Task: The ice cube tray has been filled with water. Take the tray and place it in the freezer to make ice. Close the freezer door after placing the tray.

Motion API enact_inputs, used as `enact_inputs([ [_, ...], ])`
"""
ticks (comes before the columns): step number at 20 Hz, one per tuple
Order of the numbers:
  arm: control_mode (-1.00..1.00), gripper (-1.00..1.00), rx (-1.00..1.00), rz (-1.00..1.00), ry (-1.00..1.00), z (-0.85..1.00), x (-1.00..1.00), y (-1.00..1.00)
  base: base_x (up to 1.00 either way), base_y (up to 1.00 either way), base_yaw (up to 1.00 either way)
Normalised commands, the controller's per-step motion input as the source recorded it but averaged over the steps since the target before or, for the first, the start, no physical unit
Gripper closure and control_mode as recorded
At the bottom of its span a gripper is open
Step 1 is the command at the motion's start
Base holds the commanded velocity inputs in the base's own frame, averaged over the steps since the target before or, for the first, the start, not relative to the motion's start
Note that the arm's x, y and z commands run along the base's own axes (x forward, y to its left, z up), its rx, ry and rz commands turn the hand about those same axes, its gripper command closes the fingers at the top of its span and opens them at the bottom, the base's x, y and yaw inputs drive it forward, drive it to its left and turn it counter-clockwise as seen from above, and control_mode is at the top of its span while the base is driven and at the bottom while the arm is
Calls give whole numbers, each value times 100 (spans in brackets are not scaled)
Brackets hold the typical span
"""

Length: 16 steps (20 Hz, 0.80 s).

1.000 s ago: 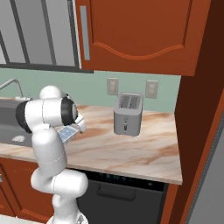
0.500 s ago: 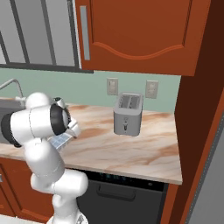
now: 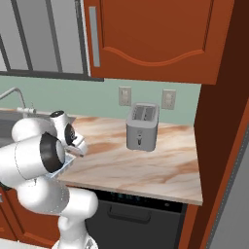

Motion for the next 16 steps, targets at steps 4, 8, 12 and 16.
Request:
enact_inputs([
  [4,-100,-100,5,2,-2,65,0,-27,0,0,0],
  [8,-100,-100,2,6,0,41,-2,-1,0,0,0],
  [12,-100,-100,-3,20,-5,13,-51,37,0,0,0],
  [16,-100,-100,-7,24,-4,6,-69,62,0,0,0],
])
